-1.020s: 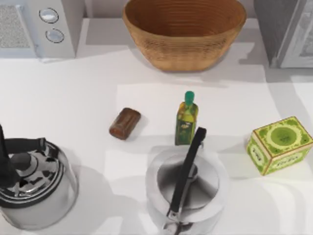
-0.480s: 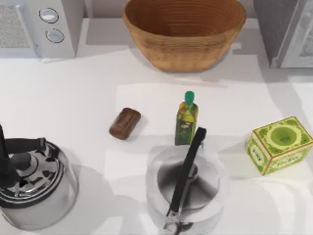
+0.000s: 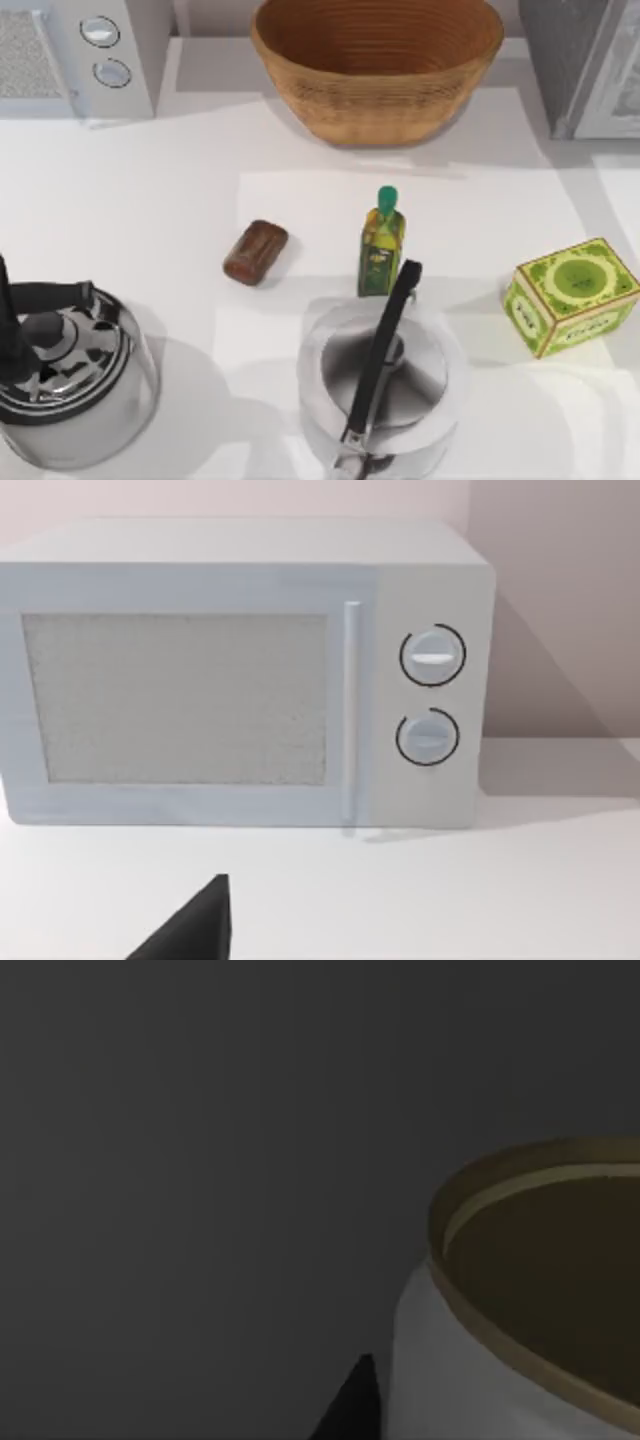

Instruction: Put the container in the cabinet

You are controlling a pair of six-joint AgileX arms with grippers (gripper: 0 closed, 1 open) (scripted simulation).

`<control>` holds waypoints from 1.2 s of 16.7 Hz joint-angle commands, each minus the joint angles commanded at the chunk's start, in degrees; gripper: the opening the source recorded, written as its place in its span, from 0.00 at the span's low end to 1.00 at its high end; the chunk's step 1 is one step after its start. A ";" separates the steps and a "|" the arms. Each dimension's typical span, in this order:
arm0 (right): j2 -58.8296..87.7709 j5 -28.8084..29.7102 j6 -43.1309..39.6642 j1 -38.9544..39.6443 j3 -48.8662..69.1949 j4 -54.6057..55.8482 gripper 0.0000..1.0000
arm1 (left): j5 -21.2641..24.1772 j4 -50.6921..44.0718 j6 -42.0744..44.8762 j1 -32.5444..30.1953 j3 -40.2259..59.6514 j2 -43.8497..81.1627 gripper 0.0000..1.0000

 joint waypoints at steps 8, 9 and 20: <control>8.64 -0.56 -0.20 -1.79 11.91 -2.45 0.00 | 0.00 0.00 0.00 0.00 0.00 0.00 1.00; 8.64 -0.56 -0.20 -1.79 11.91 -2.45 0.00 | 0.00 0.00 0.00 0.00 0.00 0.00 1.00; 8.64 -0.56 -0.20 -1.79 11.91 -2.45 0.75 | 0.00 0.00 0.00 0.00 0.00 0.00 1.00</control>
